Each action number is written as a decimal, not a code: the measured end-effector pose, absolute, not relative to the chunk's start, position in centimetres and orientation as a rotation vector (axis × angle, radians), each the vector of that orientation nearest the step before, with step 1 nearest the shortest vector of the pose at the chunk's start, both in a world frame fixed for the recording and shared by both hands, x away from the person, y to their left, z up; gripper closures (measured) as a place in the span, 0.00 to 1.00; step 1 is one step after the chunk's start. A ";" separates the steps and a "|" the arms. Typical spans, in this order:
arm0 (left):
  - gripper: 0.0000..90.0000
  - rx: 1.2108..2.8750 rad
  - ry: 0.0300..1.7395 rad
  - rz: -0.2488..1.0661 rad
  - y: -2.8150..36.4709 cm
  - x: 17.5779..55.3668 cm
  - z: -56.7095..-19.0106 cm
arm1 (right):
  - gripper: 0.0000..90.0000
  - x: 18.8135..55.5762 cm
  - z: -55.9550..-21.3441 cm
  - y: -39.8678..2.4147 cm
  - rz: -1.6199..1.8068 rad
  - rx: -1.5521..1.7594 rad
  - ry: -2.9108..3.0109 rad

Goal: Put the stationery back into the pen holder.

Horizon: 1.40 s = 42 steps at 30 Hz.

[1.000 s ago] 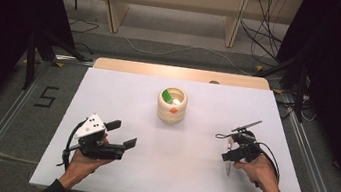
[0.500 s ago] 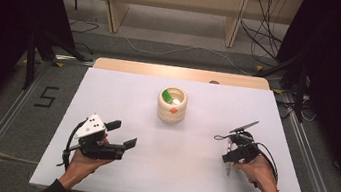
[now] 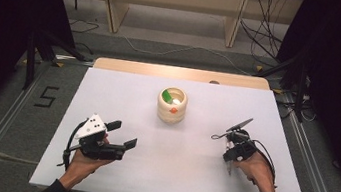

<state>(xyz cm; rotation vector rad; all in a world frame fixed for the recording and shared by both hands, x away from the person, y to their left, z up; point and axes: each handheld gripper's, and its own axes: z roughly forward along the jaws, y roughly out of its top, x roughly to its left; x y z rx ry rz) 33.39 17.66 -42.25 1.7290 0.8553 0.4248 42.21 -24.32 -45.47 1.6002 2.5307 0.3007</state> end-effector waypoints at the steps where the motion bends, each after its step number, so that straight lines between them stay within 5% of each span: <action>1: 0.17 1.729 0.855 0.425 17.7 33.4 -42.3 | 0.76 42.2 -45.5 -24.3 0.299 1.601 2.533; 13: 0.17 1.729 0.855 0.424 17.7 33.4 -42.2 | 0.88 42.3 -45.4 -24.3 0.276 1.599 2.526; 42: 0.17 1.731 0.867 0.419 17.7 33.5 -42.3 | 0.89 39.4 -43.1 -21.3 0.477 1.066 2.564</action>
